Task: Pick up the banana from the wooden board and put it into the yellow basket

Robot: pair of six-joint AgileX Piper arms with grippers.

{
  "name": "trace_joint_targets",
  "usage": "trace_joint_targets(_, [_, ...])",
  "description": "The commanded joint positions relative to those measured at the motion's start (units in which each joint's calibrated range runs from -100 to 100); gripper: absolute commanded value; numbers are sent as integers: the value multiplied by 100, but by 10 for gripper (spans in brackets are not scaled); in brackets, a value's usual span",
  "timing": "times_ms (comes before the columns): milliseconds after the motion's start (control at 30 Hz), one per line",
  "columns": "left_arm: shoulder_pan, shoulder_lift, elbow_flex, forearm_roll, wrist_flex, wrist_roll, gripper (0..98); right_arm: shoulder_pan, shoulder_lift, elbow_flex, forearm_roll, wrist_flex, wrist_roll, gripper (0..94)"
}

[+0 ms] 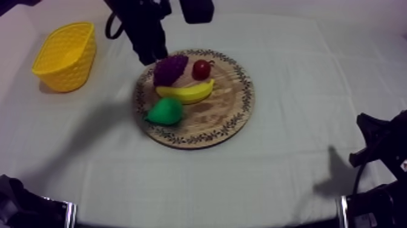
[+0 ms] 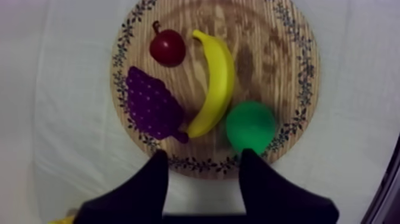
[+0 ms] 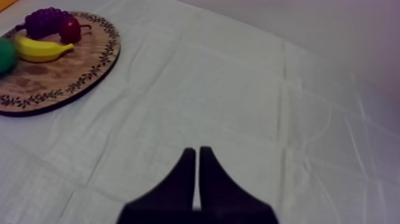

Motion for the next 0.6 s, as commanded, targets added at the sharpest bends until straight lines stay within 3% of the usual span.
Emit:
trace_joint_targets(0, [7, 75, 35, -9, -11, 31, 524, -1, -1, 4, 0, 7, -1, 4])
trace_joint_targets(233, [34, 687, 331, 9, -257, 123, 546, -1, -1, 4, 0, 7, -1, 4])
trace_joint_targets(567, [121, 1845, 98, 194, -516, 169, 568, -1, -1, 4, 0, 7, -1, 4])
